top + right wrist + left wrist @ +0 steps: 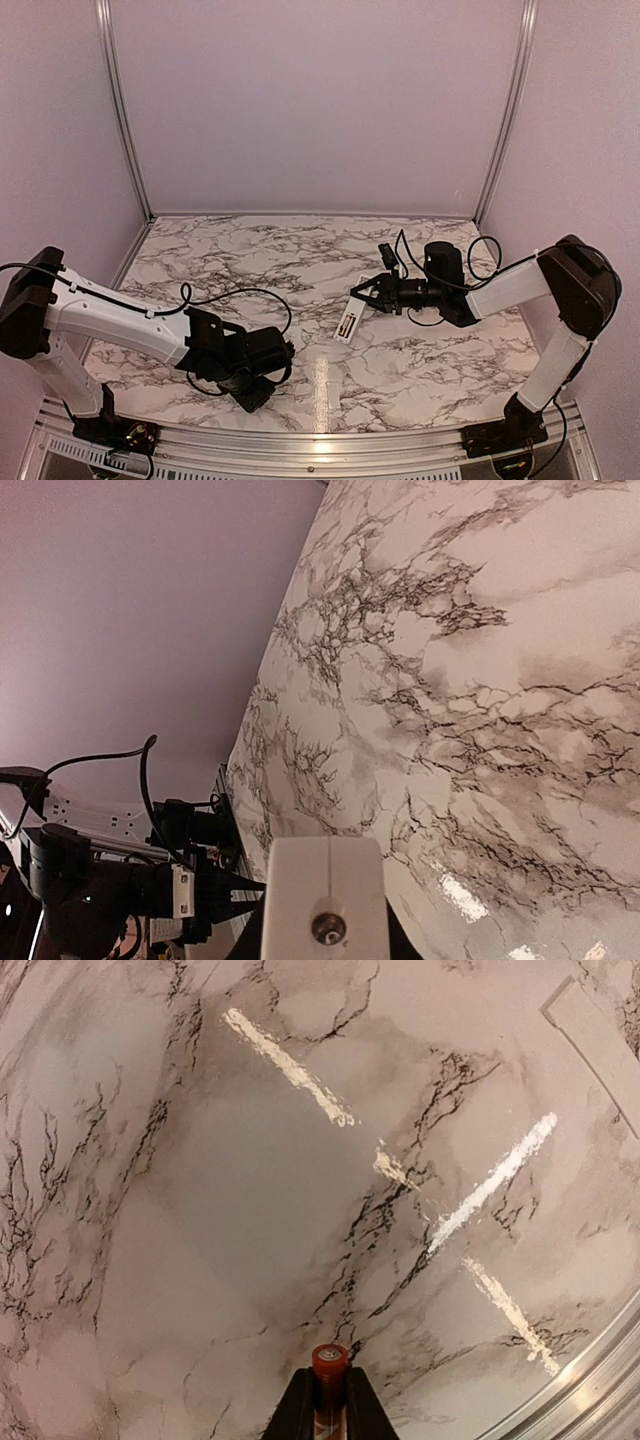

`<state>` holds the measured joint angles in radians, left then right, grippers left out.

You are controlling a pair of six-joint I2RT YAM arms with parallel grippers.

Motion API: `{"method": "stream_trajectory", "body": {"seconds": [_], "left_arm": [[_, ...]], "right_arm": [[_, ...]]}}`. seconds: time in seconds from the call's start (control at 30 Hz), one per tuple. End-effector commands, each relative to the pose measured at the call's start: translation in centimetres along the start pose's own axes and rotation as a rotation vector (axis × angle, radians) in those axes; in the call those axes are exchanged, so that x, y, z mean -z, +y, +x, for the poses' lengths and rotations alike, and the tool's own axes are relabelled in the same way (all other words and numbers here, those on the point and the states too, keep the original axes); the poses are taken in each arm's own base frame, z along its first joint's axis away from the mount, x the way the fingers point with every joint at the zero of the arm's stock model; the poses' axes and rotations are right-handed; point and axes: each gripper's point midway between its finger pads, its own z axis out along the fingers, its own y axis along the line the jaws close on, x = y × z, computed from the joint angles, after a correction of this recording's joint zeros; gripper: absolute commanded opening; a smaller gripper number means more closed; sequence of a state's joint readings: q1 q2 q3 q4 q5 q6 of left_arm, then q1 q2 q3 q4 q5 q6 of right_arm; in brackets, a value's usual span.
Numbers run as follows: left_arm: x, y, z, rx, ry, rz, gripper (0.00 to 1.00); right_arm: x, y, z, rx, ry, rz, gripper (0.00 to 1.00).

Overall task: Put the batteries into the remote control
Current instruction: Move the battery to the center of the board, then adjust the battery at the center of the board.

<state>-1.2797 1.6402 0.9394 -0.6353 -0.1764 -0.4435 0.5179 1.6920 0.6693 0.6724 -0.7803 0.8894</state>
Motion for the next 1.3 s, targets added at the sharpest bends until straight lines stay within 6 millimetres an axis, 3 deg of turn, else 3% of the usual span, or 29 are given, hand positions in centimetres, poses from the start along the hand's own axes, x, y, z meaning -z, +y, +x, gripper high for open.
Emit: {"method": "stream_trajectory", "body": {"seconds": [0.0, 0.13, 0.47, 0.57, 0.73, 0.8, 0.97, 1.13, 1.27], "left_arm": [[-0.6, 0.8, -3.4, 0.145, -0.073, 0.01, 0.1], [-1.5, 2.1, -5.8, 0.211, -0.104, -0.021, 0.13], [-2.9, 3.6, -8.8, 0.294, -0.137, -0.008, 0.13], [-2.5, 3.8, -9.3, 0.291, -0.145, 0.003, 0.23], [-0.3, 4.6, -10.3, 0.286, -0.187, 0.008, 0.4], [0.6, 4.8, -10.1, 0.283, -0.19, 0.012, 0.45], [1.4, 3.8, -7.1, 0.288, -0.147, 0.108, 0.47], [0.2, 3.5, -3.7, 0.274, -0.053, 0.116, 0.54], [-0.5, 3.6, -2.7, 0.269, -0.021, 0.092, 0.54]], "right_arm": [[0.2, 0.9, -0.9, 0.029, -0.019, -0.024, 0.0], [0.2, 0.8, -0.9, 0.033, -0.018, -0.022, 0.0], [0.1, 0.5, -0.4, 0.033, 0.001, -0.022, 0.0], [0.1, 0.4, -0.3, 0.033, 0.004, -0.023, 0.0], [0.1, 0.5, -0.4, 0.038, 0.003, -0.024, 0.0], [0.1, 0.5, -0.4, 0.038, 0.005, -0.026, 0.0], [0.1, 0.6, -0.2, 0.044, 0.011, -0.027, 0.0], [0.0, 0.5, -0.2, 0.046, 0.015, -0.029, 0.0], [-0.2, 0.4, -0.6, 0.058, 0.012, -0.021, 0.0]]}}
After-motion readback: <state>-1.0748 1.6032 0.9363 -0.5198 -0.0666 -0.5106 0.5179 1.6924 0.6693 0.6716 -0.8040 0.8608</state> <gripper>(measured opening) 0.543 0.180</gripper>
